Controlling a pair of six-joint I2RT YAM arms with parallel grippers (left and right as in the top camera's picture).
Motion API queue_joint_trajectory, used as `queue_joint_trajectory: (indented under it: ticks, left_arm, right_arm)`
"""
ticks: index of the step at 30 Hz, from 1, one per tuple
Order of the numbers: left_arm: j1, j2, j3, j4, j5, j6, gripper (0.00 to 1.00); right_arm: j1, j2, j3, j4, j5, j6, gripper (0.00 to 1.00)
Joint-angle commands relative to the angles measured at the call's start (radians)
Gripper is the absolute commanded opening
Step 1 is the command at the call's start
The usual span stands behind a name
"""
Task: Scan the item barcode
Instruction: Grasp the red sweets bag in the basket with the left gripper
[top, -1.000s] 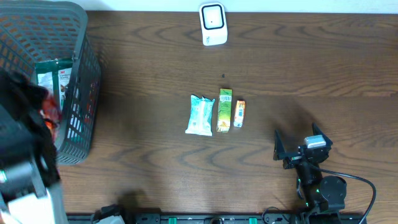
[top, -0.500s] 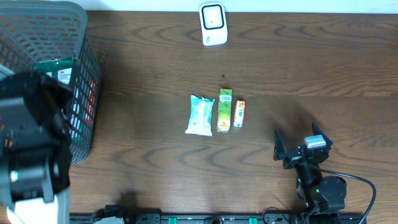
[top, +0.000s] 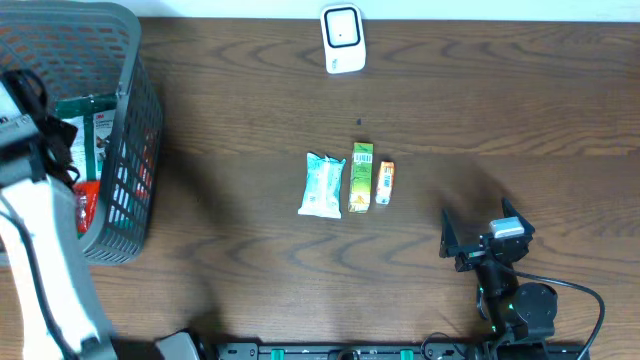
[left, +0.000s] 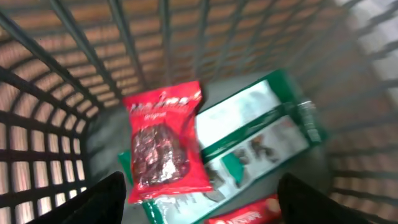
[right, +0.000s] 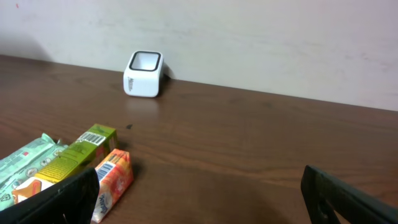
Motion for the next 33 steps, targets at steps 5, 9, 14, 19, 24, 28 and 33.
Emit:
queue_joint_trajectory:
  ticks: [5, 9, 14, 19, 24, 28, 33]
  left_arm:
    - [0.071, 0.202, 0.005, -0.009, 0.096, -0.003, 0.79]
    - [0.070, 0.294, 0.005, 0.006, 0.110, 0.060, 0.79]
    - [0.071, 0.382, 0.005, 0.023, 0.171, 0.152, 0.76]
    - [0.071, 0.459, 0.005, 0.016, 0.166, 0.152, 0.76]
    - [0.071, 0.517, 0.005, 0.021, 0.166, 0.152, 0.77]
    - [0.071, 0.537, 0.005, 0.020, 0.166, 0.153, 0.75]
    - [0.071, 0.509, 0.005, 0.007, 0.167, 0.152, 0.21]
  right_arm:
    - [-0.004, -0.005, -0.001, -0.004, 0.005, 0.013, 0.99]
    - [-0.004, -0.005, -0.001, -0.004, 0.005, 0.013, 0.99]
    - [-0.004, -0.005, -0.001, -0.004, 0.005, 0.013, 0.99]
    - [-0.004, -0.005, -0.001, -0.004, 0.005, 0.013, 0.99]
    - [-0.004, -0.005, -0.001, -0.004, 0.005, 0.013, 0.99]
    - [-0.004, -0.005, -0.001, -0.004, 0.005, 0.013, 0.99]
    - [-0.004, -0.005, -0.001, -0.004, 0.005, 0.013, 0.99]
